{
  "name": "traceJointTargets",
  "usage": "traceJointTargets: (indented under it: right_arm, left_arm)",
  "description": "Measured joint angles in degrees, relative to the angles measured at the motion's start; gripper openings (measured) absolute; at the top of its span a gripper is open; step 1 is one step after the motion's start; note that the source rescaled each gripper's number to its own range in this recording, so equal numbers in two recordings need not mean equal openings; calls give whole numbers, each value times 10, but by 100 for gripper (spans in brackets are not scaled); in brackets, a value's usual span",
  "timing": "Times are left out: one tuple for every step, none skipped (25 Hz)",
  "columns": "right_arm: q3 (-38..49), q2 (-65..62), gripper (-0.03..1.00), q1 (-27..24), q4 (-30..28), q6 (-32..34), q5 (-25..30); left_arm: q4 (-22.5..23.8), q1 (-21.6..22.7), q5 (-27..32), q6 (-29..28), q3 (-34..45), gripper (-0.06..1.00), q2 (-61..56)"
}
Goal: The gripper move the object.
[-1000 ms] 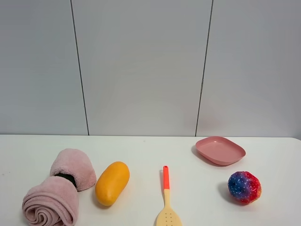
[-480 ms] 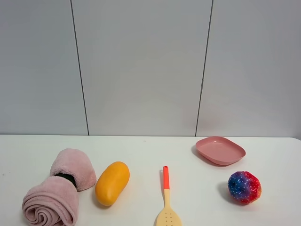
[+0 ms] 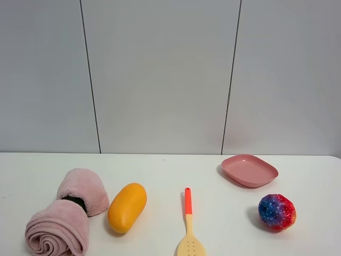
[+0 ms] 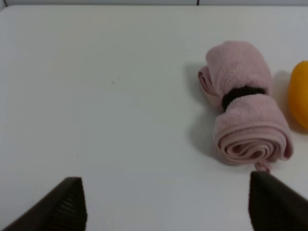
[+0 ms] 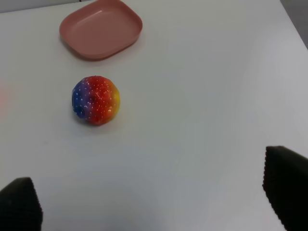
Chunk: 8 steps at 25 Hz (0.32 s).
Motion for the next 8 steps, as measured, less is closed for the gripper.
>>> traceJointTargets:
  right_arm:
    - [0,0,100,0,0,0,0]
    - [0,0,100,0,0,0,0]
    - [0,0,100,0,0,0,0]
    - [0,0,100,0,0,0,0]
    - [0,0,100,0,0,0,0]
    - [0,0,100,0,0,0,0]
    - [0,0,100,0,0,0,0]
    - [0,0,100,0,0,0,0]
  left_arm:
    - [0,0,0,0,0,58,0]
    - [0,0,0,0,0,58,0]
    - [0,0,0,0,0,58,0]
    - [0,0,0,0,0,58,0]
    - [0,0,0,0,0,58,0]
    - [0,0,0,0,0,58,0]
    - [0,0,0,0,0,58,0]
    - [0,0,0,0,0,58,0]
